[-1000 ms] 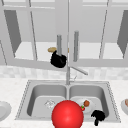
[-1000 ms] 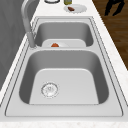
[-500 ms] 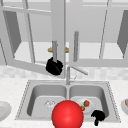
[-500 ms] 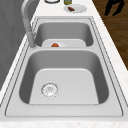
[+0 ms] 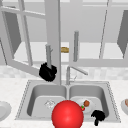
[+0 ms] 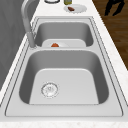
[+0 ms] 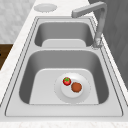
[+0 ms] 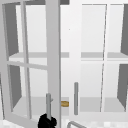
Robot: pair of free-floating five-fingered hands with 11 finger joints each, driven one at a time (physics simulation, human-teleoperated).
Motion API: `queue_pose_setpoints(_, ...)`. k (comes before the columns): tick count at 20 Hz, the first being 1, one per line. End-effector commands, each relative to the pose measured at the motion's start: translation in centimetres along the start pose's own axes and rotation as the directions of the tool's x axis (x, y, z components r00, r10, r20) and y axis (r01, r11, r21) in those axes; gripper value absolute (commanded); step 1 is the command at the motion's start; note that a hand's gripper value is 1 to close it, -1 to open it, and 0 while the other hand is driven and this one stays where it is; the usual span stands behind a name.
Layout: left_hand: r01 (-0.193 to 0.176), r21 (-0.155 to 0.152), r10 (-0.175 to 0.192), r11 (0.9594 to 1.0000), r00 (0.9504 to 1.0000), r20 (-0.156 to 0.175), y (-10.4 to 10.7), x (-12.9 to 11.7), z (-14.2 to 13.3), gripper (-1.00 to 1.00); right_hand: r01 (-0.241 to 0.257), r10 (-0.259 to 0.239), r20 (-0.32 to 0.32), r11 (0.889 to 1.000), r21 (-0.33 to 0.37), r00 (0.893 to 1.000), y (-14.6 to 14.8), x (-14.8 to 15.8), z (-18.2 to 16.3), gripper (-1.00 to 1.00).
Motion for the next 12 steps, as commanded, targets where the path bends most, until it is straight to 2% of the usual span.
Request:
queue_pose_setpoints(1, -0.014, 0.021, 0.014, 0.9997, 0.9998, 0.016, 3.0, -0.1, 3.2, 1.00, 0.000, 0.000, 0.000, 1.000, 0.000, 1.000, 0.0, 0.0, 0.0, 0.00)
queue_pose_setpoints(3, -0.018, 0.032, 0.019, 0.9993, 0.9993, -0.031, 4.4, -0.2, 4.2, 1.00, 0.000, 0.000, 0.000, 1.000, 0.000, 1.000, 0.0, 0.0, 0.0, 0.00)
queue_pose_setpoints(8, -0.048, 0.045, 0.048, 0.9978, 0.9988, -0.006, 7.8, -0.5, 5.1, 1.00, 0.000, 0.000, 0.000, 1.000, 0.000, 1.000, 0.0, 0.0, 0.0, 0.00)
queue_pose_setpoints(12, -0.092, 0.029, 0.092, 0.9954, 0.9958, 0.009, 10.6, -1.4, 5.2, 1.00, 0.000, 0.000, 0.000, 1.000, 0.000, 1.000, 0.0, 0.0, 0.0, 0.00)
